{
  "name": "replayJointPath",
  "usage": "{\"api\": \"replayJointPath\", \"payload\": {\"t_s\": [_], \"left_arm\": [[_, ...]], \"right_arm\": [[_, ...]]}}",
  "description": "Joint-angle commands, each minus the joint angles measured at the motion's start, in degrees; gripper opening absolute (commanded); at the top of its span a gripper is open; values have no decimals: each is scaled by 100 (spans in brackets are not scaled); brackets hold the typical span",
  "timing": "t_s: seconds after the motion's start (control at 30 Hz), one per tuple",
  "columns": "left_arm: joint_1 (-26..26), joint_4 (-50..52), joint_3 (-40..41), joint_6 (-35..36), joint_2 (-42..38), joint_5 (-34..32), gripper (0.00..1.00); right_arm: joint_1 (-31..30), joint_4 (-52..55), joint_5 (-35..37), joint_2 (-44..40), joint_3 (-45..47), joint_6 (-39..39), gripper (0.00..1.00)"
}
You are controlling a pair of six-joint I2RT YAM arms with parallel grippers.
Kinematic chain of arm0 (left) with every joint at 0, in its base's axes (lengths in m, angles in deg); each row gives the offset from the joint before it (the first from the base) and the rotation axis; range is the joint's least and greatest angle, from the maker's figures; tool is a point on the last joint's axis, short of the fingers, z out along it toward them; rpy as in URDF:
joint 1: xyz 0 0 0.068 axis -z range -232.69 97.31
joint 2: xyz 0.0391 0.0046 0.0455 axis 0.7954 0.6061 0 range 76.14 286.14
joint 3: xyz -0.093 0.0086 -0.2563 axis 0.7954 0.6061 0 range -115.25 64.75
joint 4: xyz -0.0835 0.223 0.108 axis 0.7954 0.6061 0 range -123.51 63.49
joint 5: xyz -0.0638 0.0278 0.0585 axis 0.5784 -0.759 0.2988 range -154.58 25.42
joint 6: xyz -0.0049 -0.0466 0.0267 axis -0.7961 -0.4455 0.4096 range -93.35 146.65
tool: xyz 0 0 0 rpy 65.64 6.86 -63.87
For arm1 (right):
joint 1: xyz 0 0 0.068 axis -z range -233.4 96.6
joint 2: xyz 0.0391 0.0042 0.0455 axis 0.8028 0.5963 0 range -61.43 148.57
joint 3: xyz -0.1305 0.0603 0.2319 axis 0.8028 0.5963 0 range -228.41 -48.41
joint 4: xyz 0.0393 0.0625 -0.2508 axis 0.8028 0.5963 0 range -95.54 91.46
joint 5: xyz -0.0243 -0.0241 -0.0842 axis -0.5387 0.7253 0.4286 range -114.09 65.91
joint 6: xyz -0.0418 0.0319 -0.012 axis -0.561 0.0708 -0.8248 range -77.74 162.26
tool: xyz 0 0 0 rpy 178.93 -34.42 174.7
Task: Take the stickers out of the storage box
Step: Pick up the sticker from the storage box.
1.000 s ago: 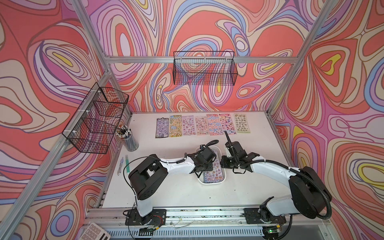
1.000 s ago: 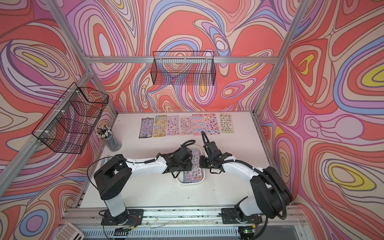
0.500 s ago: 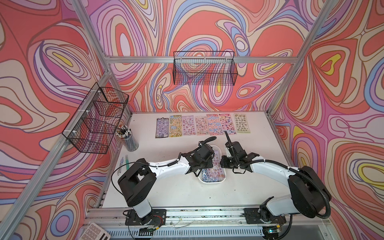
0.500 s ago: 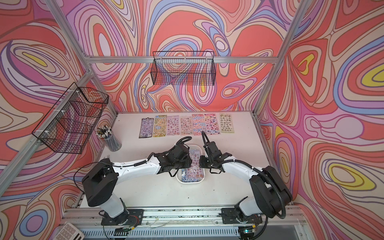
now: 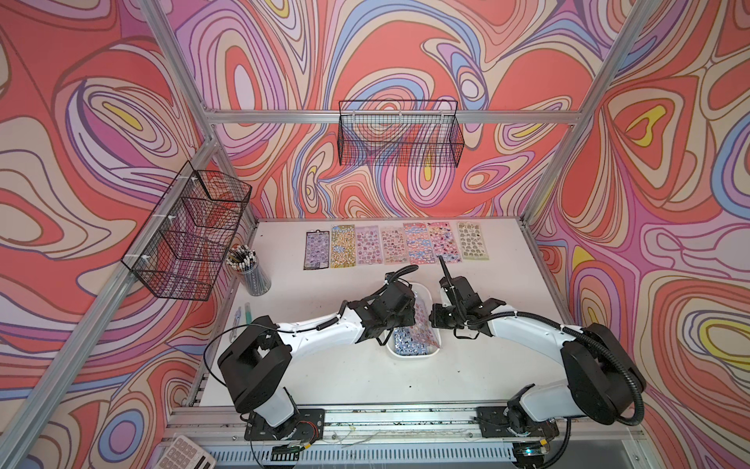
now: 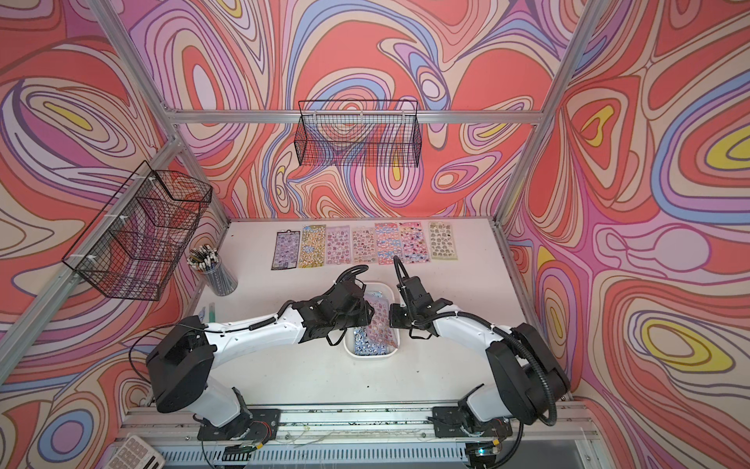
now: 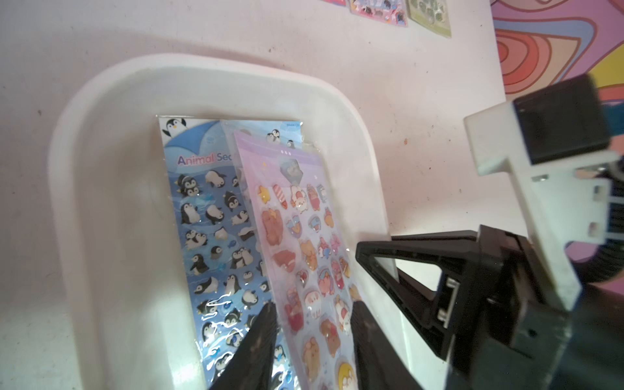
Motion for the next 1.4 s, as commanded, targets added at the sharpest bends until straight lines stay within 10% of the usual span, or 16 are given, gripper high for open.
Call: {"api": "replayJointPath", "payload": {"t_s": [0.0,0.7,1.37], "left_arm": [[-21,-180,5,-81,-52,-24,40],[25,-775,95,-356,154,125,36],[26,-418,96,-169,199,-32,7]], "right_arm": [[-10,34,-19,146,69,-10,0],[-8,-13,-26,189,86,-9,0],[-9,-41,-19,176,128,-9,0]]}}
